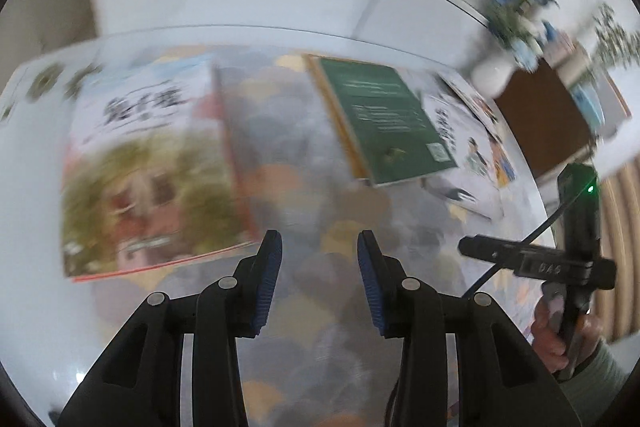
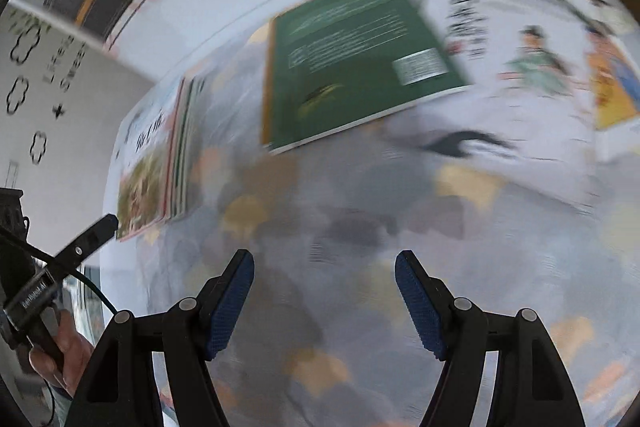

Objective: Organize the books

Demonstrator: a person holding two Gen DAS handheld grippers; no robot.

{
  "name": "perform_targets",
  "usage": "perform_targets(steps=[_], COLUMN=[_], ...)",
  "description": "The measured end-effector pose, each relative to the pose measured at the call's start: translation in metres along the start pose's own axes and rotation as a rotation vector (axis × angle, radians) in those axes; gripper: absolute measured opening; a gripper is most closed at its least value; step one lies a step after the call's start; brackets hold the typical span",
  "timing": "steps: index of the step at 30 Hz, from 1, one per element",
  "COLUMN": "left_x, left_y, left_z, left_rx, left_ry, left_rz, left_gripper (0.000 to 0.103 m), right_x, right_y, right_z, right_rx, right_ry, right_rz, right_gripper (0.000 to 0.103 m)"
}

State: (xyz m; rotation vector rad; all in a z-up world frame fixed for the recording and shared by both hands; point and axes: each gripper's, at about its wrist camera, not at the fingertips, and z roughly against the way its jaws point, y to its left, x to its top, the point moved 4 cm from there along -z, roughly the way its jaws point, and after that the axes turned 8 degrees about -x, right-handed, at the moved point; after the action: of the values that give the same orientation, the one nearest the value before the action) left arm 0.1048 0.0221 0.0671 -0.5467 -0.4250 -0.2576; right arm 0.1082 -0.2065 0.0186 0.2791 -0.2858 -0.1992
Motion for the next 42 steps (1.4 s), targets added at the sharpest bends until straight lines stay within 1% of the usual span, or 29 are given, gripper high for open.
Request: perform_targets(steps=[2,5,6,8,9,10,12,17,20,24,27,31,34,35,36,37,38,40,42], left_x=[0.005,0.013,0.015,0.018,0.02,0.022,0.028,0.043,0.052,0.059,0.065,0.069,0.073,0.074,0.075,0.076,0.077,0.078,0.08], left_y=[-0.013,-0.027,-0.031,-0.038,-0.041,-0.044,-0.049,-0.052,-0.047,-0.039,-0.036,-0.029,-0.022,-0.019,-0.015,-0.013,-0.01,-0.008,-0.011], left_z=[-0.008,-0.026,-0.033,-0.045,-0.05,-0.055,-0.064,-0.091,-0.112,-0.132,-0.143,-0.154,-0.158,-0.16,-0.161,-0.161,-0.161,-0.161,-0.162], left_rx=[-0.025,-0.078,-0.101,-0.172,-0.188,-0.187,-0.16,-0.076,-0.019,0.013,-0.027,0.01,0.02,-0.001,-0.041,-0.063,-0.079,-0.094,-0.091], left_ry=[0.006,0.011,0.015,0.016,0.014,0.012,0.001,-0.011,-0.013,-0.021,-0.026,-0.016,-0.022,-0.016,-0.024,-0.027,-0.035,-0.034,-0.023], left_rz=[-0.004,0.022,0.041,0.096,0.126,0.144,0.174,0.225,0.254,0.291,0.311,0.313,0.302,0.311,0.326,0.341,0.357,0.357,0.332], left_gripper=[0.037,0.037,0.037,0.037,0.037,0.037,0.037,0.037,0.035,0.035,0.035,0.035,0.035,0.035,0.036,0.036,0.036,0.036,0.036], right_x=[-0.001,-0.004,-0.004,0.0,0.003,0.008,0.024,0.068,0.089,0.112,0.125,0.142,0.15,0.152,0.154,0.156,0.159,0.164,0.165], right_y=[-0.014,-0.039,-0.045,-0.056,-0.06,-0.063,-0.066,-0.074,-0.077,-0.077,-0.073,-0.069,-0.069,-0.067,-0.065,-0.063,-0.063,-0.064,-0.065], right_z=[0.011,0.022,0.025,0.032,0.036,0.039,0.043,0.029,0.014,-0.008,-0.021,-0.036,-0.049,-0.05,-0.052,-0.055,-0.058,-0.061,-0.061], right_rx=[-0.017,-0.034,-0.031,-0.032,-0.029,-0.022,-0.014,-0.025,-0.028,-0.043,-0.035,-0.027,-0.008,-0.001,0.017,0.055,0.085,0.103,0.106], right_ry=[-0.025,-0.053,-0.055,-0.068,-0.077,-0.091,-0.114,-0.121,-0.112,-0.084,-0.072,-0.063,-0.058,-0.064,-0.058,-0.044,-0.033,-0.034,-0.032], right_rz=[-0.024,-0.062,-0.065,-0.055,-0.046,-0.032,0.0,0.035,0.043,0.081,0.107,0.134,0.137,0.143,0.145,0.135,0.118,0.101,0.106], right_gripper=[0.071,0.071,0.071,0.07,0.069,0.069,0.067,0.053,0.051,0.05,0.05,0.05,0.05,0.05,0.05,0.05,0.053,0.054,0.054])
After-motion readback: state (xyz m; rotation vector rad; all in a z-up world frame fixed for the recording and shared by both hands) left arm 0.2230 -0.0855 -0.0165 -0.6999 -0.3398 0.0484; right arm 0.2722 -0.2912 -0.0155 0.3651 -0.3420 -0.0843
